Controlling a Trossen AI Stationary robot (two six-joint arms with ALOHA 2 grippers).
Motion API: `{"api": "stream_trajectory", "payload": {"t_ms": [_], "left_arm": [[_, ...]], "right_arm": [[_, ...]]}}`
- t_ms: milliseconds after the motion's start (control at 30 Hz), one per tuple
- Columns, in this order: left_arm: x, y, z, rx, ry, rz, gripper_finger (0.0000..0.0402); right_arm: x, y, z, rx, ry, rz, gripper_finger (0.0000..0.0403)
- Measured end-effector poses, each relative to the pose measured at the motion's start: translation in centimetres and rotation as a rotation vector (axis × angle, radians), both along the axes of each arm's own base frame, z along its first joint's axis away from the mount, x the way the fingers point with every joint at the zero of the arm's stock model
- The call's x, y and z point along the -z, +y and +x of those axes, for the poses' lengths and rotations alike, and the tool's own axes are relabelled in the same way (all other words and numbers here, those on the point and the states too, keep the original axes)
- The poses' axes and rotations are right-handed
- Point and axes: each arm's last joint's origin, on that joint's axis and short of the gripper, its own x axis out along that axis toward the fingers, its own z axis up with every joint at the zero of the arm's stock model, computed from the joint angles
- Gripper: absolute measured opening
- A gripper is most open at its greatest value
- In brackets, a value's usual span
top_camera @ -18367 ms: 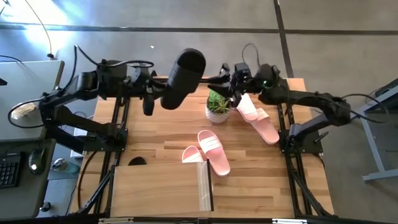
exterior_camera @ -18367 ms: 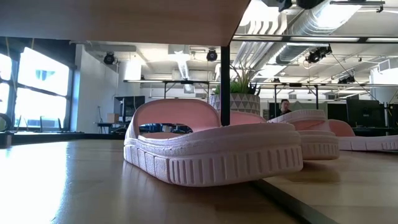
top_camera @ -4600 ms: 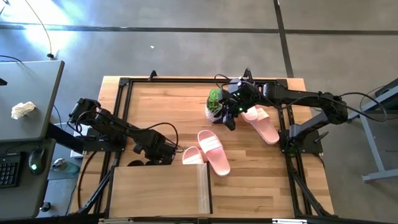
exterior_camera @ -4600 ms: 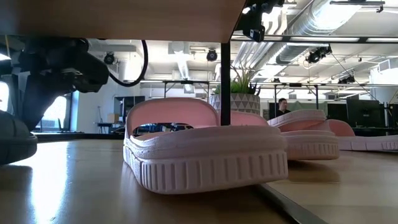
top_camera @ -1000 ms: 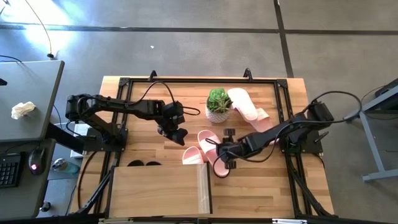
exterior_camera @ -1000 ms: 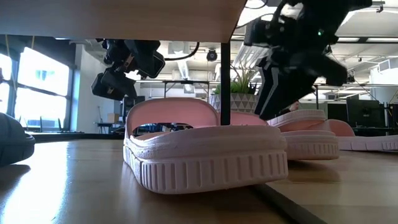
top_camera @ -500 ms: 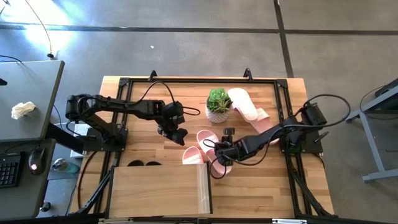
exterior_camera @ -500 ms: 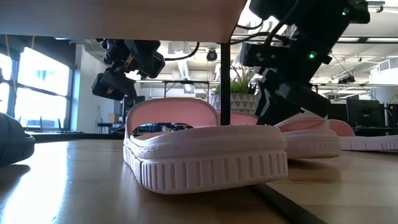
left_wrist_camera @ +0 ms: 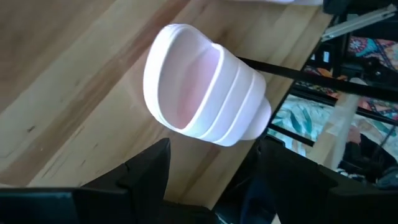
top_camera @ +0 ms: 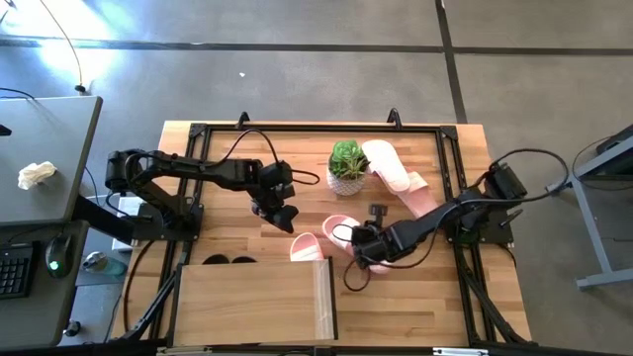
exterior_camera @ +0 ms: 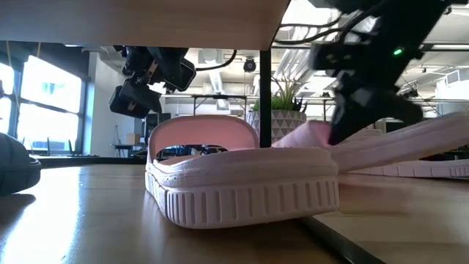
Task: Pick and place slides into the shelf
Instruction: Adjust the pink slide on the table
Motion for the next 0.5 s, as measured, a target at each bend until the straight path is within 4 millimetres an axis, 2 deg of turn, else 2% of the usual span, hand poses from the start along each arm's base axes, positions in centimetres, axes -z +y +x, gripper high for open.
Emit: {"api": "stream_trajectory", "payload": {"t_ms": [167,300,500], "left_arm": [[0.3,0.1,0.5,0.011,-0.024,0.006,0.0232],[0.4,0.2,0.8,0.012,-0.048,0.015,0.0232],[0.8,0.1,0.9,0.050,-0.054,-0.024,0.0232]], "right_arm": [[-0.7,2.1,-1.8,-0.008,0.018,0.088,0.0003],[-0.6,3.8,-2.5,-0.056,0.026,0.133,0.0004],[-0.5,4.3,-2.8,-0.025,0.027,0.199,0.0022]]}}
